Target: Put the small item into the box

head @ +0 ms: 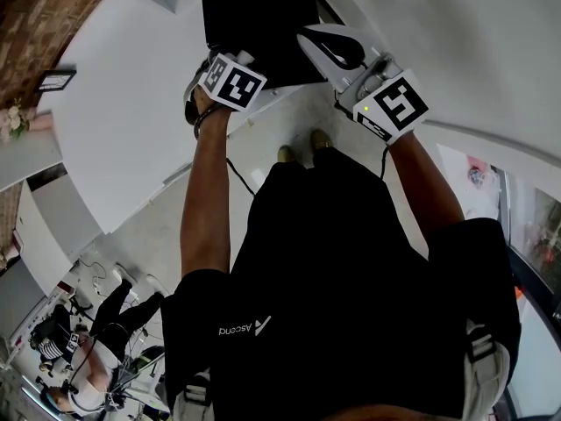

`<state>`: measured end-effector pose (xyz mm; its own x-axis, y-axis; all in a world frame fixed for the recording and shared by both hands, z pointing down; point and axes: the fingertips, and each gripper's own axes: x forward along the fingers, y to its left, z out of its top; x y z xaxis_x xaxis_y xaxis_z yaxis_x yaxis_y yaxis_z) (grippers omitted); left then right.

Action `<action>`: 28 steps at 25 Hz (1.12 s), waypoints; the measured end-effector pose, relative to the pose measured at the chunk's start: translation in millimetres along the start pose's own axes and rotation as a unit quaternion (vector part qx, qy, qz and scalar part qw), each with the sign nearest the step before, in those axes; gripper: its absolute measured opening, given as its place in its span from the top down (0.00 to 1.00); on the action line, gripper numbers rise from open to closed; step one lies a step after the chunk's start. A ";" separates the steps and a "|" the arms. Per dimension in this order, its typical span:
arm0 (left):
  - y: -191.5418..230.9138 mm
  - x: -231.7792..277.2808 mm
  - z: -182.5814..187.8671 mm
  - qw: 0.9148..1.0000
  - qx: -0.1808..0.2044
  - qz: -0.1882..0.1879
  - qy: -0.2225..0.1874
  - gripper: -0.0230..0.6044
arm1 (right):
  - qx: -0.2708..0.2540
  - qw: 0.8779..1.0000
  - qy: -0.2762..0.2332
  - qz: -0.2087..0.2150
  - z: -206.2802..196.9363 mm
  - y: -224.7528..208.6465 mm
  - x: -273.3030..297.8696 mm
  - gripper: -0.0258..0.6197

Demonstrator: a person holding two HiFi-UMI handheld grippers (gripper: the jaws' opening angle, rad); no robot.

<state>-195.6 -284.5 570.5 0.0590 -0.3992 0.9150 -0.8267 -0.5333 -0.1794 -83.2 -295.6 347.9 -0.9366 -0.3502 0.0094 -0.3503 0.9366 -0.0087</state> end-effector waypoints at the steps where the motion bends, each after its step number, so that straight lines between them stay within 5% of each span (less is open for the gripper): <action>1: -0.1 -1.8 0.7 1.000 -0.001 0.000 -0.003 0.67 | 0.000 1.000 0.000 0.000 0.2 0.6 0.3 0.96; 11: 5.5 -35.4 13.9 0.997 -0.031 0.010 -0.066 0.67 | 0.000 1.000 -0.001 0.006 4.3 7.2 5.2 0.96; 16: 12.7 -73.5 37.3 0.985 -0.057 0.016 -0.163 0.67 | 0.002 1.000 -0.001 0.007 3.5 11.4 7.5 0.96; 18: 11.0 -98.2 55.3 0.969 -0.075 0.005 -0.234 0.67 | 0.002 1.000 -0.002 0.009 4.2 13.2 7.4 0.96; 22: 2.9 -153.5 83.9 0.922 -0.105 -0.015 -0.372 0.73 | 0.006 1.000 -0.006 0.012 9.3 20.8 6.0 0.96; 28: -9.0 -213.8 97.2 0.861 -0.116 -0.013 -0.495 0.87 | 0.004 1.000 -0.018 0.019 23.3 36.3 7.1 0.96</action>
<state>-146.4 -266.8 341.5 0.4325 -0.8907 0.1400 -0.9006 -0.4343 0.0184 -102.7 -264.4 324.3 -0.9489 -0.3144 -0.0271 -0.3141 0.9493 -0.0158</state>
